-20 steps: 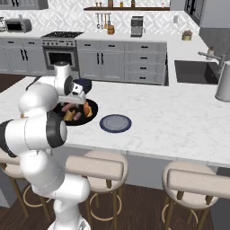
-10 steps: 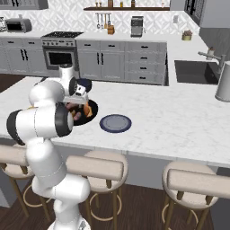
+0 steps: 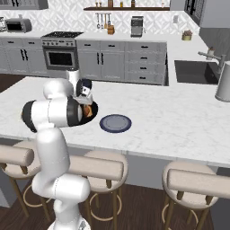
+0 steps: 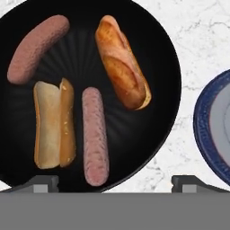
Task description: Place one bun and one sausage from the bowl on each plate.
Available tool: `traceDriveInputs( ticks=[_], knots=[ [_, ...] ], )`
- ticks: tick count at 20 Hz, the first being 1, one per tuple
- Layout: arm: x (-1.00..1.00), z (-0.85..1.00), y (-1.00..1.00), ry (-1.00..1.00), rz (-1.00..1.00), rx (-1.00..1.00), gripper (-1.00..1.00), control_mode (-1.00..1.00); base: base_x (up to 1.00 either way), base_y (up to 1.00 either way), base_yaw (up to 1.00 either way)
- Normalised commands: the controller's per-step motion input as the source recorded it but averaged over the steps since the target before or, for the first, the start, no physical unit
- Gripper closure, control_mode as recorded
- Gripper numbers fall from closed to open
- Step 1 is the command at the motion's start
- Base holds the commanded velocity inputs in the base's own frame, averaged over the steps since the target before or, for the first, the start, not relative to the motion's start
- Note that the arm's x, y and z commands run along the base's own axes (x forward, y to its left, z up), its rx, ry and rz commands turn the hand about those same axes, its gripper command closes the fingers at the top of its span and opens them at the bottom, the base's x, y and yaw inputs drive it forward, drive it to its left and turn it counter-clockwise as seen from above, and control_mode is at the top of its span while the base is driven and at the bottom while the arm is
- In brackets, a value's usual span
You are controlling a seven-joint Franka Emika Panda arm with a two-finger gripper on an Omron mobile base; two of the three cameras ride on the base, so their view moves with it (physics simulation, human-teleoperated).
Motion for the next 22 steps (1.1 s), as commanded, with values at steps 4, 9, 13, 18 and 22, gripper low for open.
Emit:
traceDriveInputs(
  ticks=[4, 9, 13, 18, 22],
  knots=[
    [0.27, -0.43, 0.0, 0.0, 0.0, -0.01, -1.0, -1.0, 0.0, 0.0, 0.0],
    [0.34, -0.22, 0.0, 0.0, 0.0, 0.0, -1.0, -1.0, 0.0, 0.0, 0.0],
    [0.45, 0.0, 0.0, 0.0, 0.0, 0.0, -1.0, -1.0, 0.0, 0.0, 0.0],
    [0.39, -0.2, 0.0, 0.0, 0.0, 0.0, -1.0, -1.0, 0.0, 0.0, 0.0],
    [0.26, -0.4, 0.0, 0.0, 0.0, 0.0, -1.0, -1.0, 0.0, 0.0, 0.0]
  ],
)
